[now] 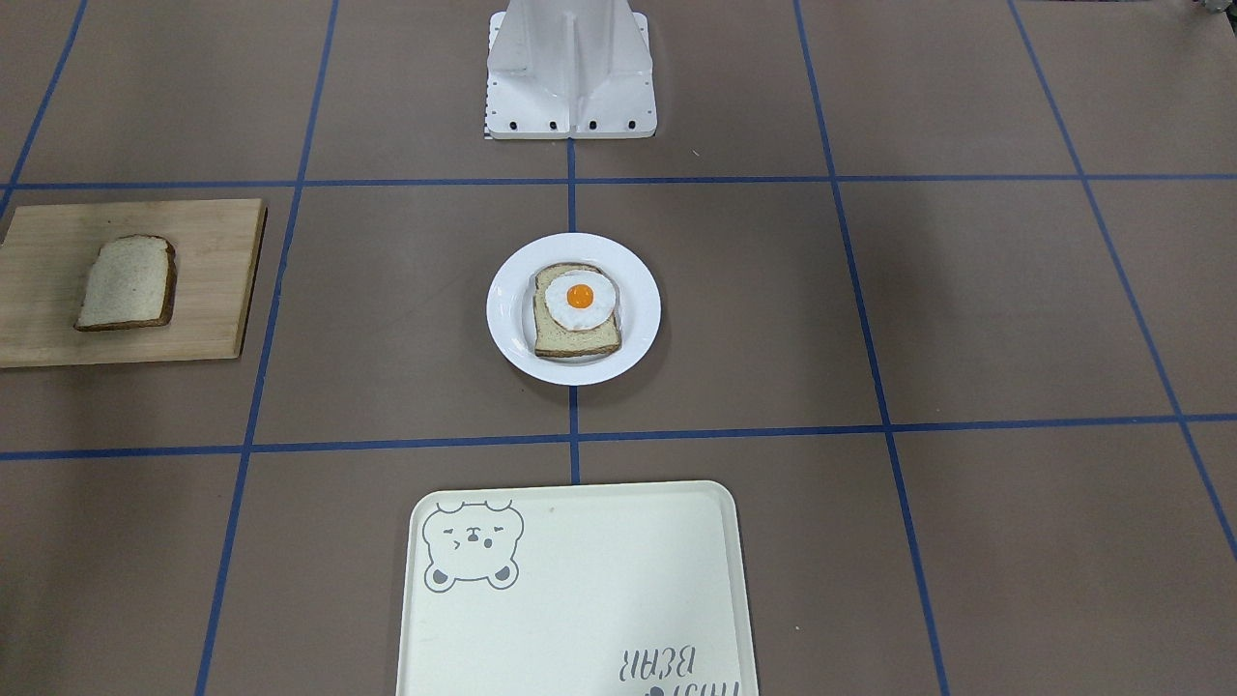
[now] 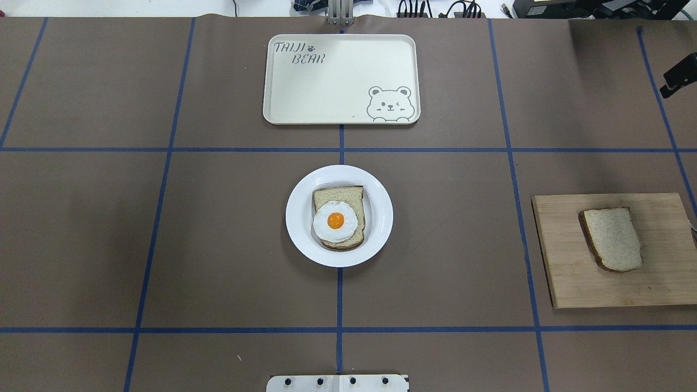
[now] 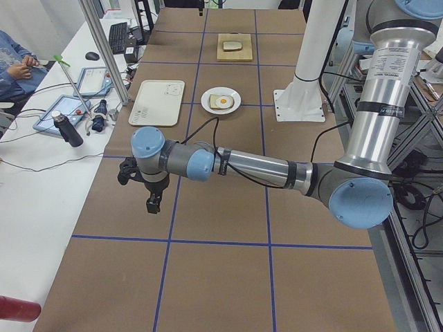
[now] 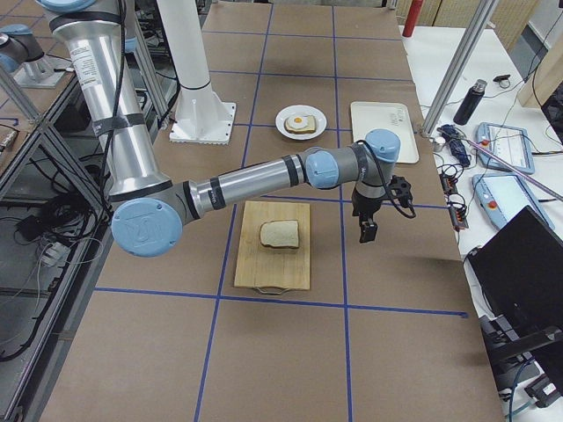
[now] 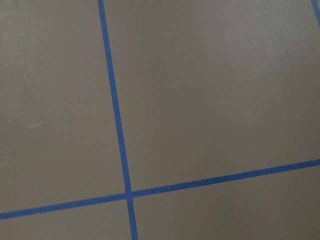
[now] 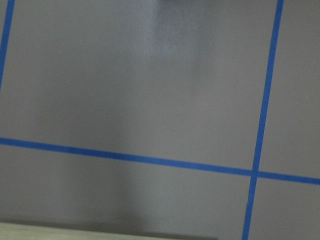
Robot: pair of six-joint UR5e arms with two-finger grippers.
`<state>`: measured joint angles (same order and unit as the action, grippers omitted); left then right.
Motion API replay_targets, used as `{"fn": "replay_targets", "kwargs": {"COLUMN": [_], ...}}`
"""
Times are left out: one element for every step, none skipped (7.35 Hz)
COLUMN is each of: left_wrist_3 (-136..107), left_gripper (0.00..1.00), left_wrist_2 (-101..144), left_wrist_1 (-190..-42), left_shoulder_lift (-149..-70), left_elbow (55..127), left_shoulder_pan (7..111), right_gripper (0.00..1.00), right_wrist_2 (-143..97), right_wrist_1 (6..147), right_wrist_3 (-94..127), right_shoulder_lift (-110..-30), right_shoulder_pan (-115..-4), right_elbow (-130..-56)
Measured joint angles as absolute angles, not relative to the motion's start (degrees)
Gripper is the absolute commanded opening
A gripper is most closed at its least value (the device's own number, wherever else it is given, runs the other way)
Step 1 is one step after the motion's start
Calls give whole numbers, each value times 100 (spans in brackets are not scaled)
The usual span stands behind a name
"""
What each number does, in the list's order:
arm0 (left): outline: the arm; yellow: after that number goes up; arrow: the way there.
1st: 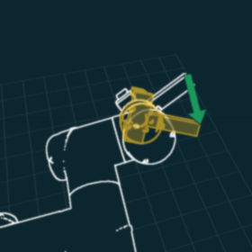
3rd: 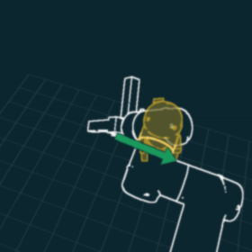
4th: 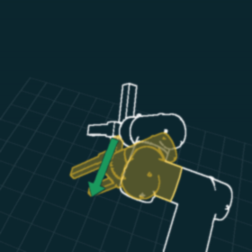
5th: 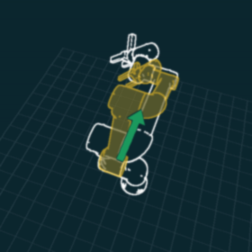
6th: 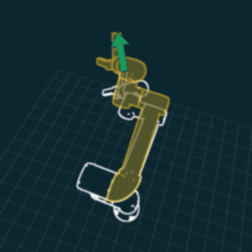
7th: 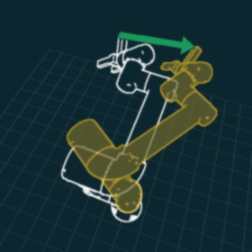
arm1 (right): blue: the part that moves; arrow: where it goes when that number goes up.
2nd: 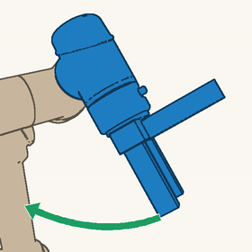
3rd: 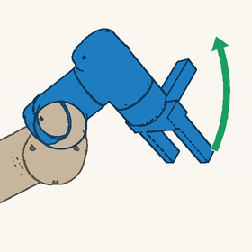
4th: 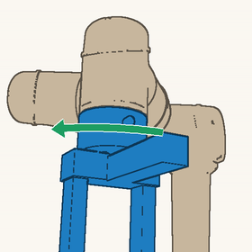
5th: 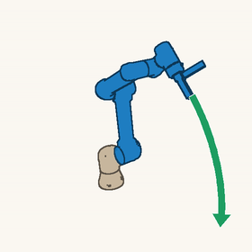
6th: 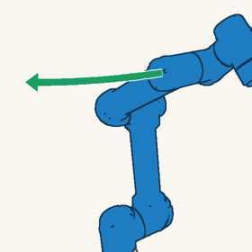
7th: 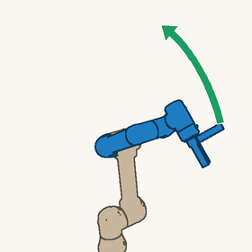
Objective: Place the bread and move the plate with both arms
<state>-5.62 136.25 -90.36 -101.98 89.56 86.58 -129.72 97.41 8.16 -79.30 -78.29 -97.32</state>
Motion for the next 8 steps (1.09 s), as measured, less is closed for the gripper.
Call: {"fn": "replay_targets", "kwargs": {"left_wrist_3": [-531, -481, -469, -471, -479, -483, -530, -696], "left_gripper": [98, 98, 98, 98, 98, 98, 98, 98], "left_wrist_2": [13653, 13711, 13749, 13772, 13780, 13786, 13791, 13793], "left_wrist_1": [-8849, -8873, -8945, -8986, -9006, -9016, -9027, -9051], "left_shoulder_lift": [-10215, -10111, -10029, -9977, -9946, -9941, -9942, -9942], "left_elbow": [9008, 9073, 9113, 9162, 9195, 9203, 9219, 9277], "left_shoulder_pan": [8654, 8646, 8642, 8641, 8629, 8607, 8566, 8519], "right_gripper": [100, 100, 100, 100, 100, 100, 100, 100], "right_wrist_2": [-13000, -13009, -13015, -13039, -13068, -13073, -13074, -13121], "right_wrist_1": [9811, 9840, 9840, 9817, 9799, 9791, 9786, 9752], "right_wrist_3": [774, 756, 750, 752, 773, 809, 828, 833], "right_shoulder_lift": [-8168, -8316, -8386, -8431, -8460, -8479, -8500, -8545], "right_shoulder_pan": [-7839, -7846, -7847, -7849, -7849, -7849, -7847, -7830], "right_elbow": [-10013, -10215, -10302, -10324, -10305, -10251, -10205, -10181]}}
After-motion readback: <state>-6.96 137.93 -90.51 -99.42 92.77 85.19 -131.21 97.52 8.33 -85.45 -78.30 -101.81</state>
